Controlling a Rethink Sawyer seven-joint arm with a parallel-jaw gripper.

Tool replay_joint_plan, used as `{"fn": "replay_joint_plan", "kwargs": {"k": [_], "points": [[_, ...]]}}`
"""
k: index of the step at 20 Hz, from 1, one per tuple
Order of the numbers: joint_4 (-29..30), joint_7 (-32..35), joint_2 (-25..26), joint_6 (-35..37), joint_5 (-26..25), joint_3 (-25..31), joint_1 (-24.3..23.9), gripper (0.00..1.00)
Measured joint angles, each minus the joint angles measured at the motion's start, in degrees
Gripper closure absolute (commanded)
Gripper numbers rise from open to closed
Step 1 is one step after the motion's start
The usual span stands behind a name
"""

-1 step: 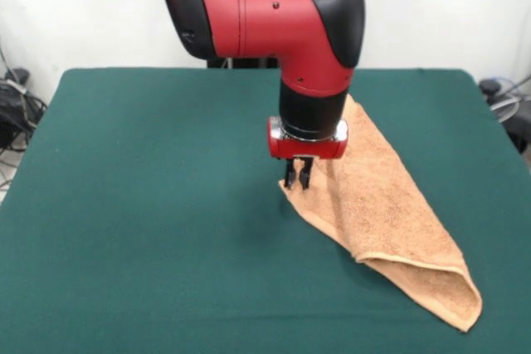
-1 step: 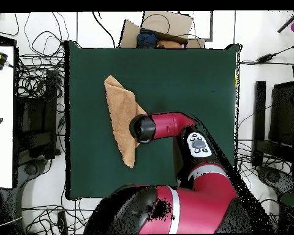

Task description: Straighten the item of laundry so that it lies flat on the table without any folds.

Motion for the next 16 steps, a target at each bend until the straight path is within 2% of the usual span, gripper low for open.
{"fn": "replay_joint_plan", "kwargs": {"k": [16], "points": [[1.77,0.0,-2.47,-0.01,-0.06,1.44,-1.32,1.0]]}}
